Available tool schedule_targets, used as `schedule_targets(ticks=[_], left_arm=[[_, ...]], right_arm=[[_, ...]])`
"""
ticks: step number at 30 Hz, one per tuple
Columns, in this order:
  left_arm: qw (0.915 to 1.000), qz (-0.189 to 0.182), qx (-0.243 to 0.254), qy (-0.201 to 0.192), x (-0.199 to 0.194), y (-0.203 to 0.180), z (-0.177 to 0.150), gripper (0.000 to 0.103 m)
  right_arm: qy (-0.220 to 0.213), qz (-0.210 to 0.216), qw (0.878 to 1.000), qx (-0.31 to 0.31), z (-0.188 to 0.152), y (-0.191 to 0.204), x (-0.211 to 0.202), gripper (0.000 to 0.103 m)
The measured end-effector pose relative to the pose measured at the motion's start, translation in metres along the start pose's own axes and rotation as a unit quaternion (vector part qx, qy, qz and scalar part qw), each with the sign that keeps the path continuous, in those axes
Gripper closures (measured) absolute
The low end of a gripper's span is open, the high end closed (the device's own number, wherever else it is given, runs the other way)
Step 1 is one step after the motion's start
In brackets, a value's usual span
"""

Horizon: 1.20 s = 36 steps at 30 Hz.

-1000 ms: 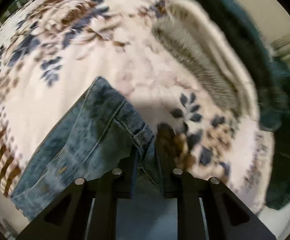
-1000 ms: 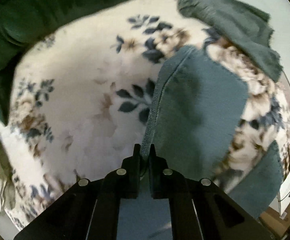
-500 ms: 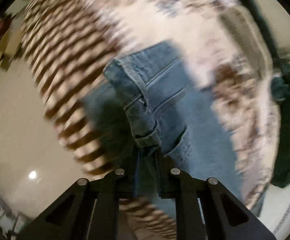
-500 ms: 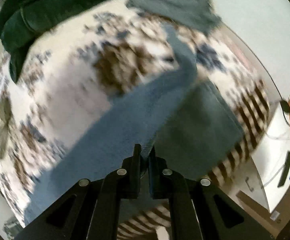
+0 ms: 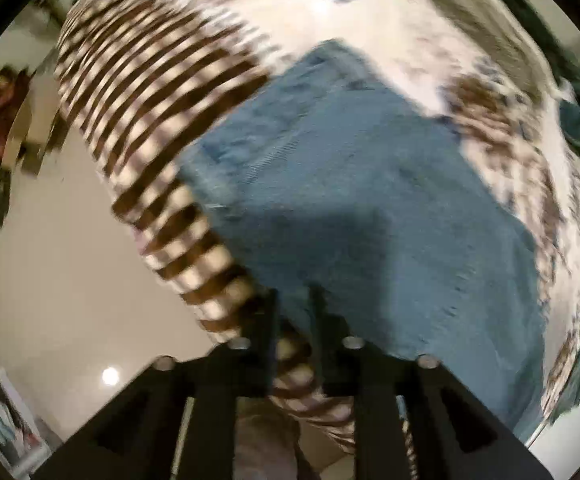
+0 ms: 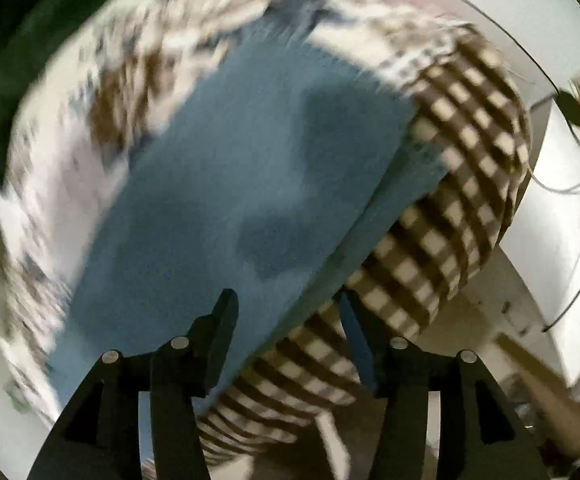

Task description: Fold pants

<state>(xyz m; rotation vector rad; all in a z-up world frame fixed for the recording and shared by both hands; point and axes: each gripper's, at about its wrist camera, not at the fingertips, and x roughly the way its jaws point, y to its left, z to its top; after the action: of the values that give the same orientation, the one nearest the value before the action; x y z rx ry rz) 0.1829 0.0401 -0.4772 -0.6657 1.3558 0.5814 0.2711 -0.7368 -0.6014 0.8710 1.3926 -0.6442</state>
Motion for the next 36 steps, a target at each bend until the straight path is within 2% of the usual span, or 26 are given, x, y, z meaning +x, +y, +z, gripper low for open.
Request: schedule_targets(ticks=[1, 3, 4, 6, 8, 11, 13, 15, 16, 17, 22, 25, 27, 28, 29, 30, 31, 32, 33, 34, 35, 36], left_arm=[[0.9998, -0.003, 0.016, -0.007, -0.003, -0.015, -0.003, 0.058], [0.9980, -0.009, 0.060, -0.019, -0.003, -0.051, -0.011, 0.038], [0.9967, -0.010, 0.077, -0.021, 0.001, -0.062, -0.013, 0.032], [0.9927, -0.012, 0.119, -0.011, 0.013, -0.101, -0.022, 0.032], [0.9893, -0.021, 0.144, 0.008, 0.028, -0.127, -0.028, 0.032], [0.9822, -0.019, 0.185, 0.028, 0.050, -0.160, -0.041, 0.032], [0.9766, -0.017, 0.212, 0.031, 0.055, -0.168, -0.057, 0.032], [0.9696, -0.010, 0.242, 0.035, 0.062, -0.185, -0.067, 0.032], [0.9674, -0.010, 0.250, 0.038, 0.065, -0.189, -0.071, 0.032], [0.9646, -0.007, 0.260, 0.044, 0.067, -0.194, -0.076, 0.032], [0.9581, -0.006, 0.281, 0.057, 0.066, -0.199, -0.085, 0.032], [0.9544, -0.005, 0.292, 0.061, 0.061, -0.192, -0.090, 0.032], [0.9530, -0.003, 0.296, 0.067, 0.063, -0.189, -0.091, 0.032], [0.9525, -0.004, 0.296, 0.071, 0.065, -0.184, -0.094, 0.032], [0.9518, -0.004, 0.297, 0.077, 0.069, -0.182, -0.095, 0.032], [0.9509, -0.004, 0.298, 0.085, 0.076, -0.180, -0.095, 0.032], [0.9505, -0.007, 0.297, 0.091, 0.081, -0.178, -0.095, 0.032], [0.9507, -0.009, 0.295, 0.095, 0.088, -0.176, -0.095, 0.032], [0.9508, -0.017, 0.294, 0.096, 0.094, -0.174, -0.095, 0.027], [0.9504, -0.029, 0.293, 0.099, 0.097, -0.171, -0.097, 0.012], [0.9489, -0.049, 0.293, 0.105, 0.103, -0.172, -0.098, 0.004], [0.9468, -0.064, 0.295, 0.110, 0.107, -0.173, -0.100, 0.000]], right_arm=[[-0.008, 0.009, 1.000, 0.015, 0.006, -0.010, -0.005, 0.047], [-0.026, 0.025, 0.998, 0.057, 0.021, -0.034, -0.012, 0.047], [-0.031, 0.028, 0.996, 0.073, 0.027, -0.042, -0.013, 0.047], [-0.033, 0.019, 0.993, 0.114, 0.038, -0.057, -0.008, 0.047], [-0.038, 0.031, 0.988, 0.145, 0.048, -0.071, -0.001, 0.047], [-0.057, 0.056, 0.978, 0.190, 0.065, -0.093, 0.013, 0.047], [-0.069, 0.058, 0.977, 0.191, 0.072, -0.093, 0.018, 0.048], [-0.085, 0.048, 0.979, 0.179, 0.080, -0.090, 0.023, 0.075], [-0.086, 0.031, 0.981, 0.169, 0.081, -0.084, 0.025, 0.098], [-0.095, 0.006, 0.983, 0.155, 0.081, -0.081, 0.021, 0.099], [-0.135, 0.011, 0.983, 0.121, 0.065, -0.076, -0.024, 0.100], [-0.121, 0.013, 0.985, 0.122, 0.055, -0.086, -0.033, 0.100], [-0.071, -0.005, 0.991, 0.109, 0.059, -0.097, -0.015, 0.093], [-0.053, -0.020, 0.991, 0.118, 0.060, -0.100, -0.007, 0.084], [-0.044, -0.013, 0.990, 0.133, 0.058, -0.110, -0.003, 0.072], [-0.045, 0.021, 0.987, 0.155, 0.054, -0.121, -0.001, 0.062], [-0.048, 0.055, 0.982, 0.172, 0.050, -0.128, -0.001, 0.045], [-0.054, 0.097, 0.976, 0.188, 0.045, -0.135, 0.000, 0.034], [-0.057, 0.138, 0.968, 0.202, 0.040, -0.139, 0.004, 0.031], [-0.053, 0.157, 0.965, 0.205, 0.038, -0.140, 0.008, 0.028], [-0.036, 0.190, 0.959, 0.209, 0.037, -0.139, 0.021, 0.028], [-0.025, 0.203, 0.955, 0.214, 0.036, -0.137, 0.031, 0.028]])
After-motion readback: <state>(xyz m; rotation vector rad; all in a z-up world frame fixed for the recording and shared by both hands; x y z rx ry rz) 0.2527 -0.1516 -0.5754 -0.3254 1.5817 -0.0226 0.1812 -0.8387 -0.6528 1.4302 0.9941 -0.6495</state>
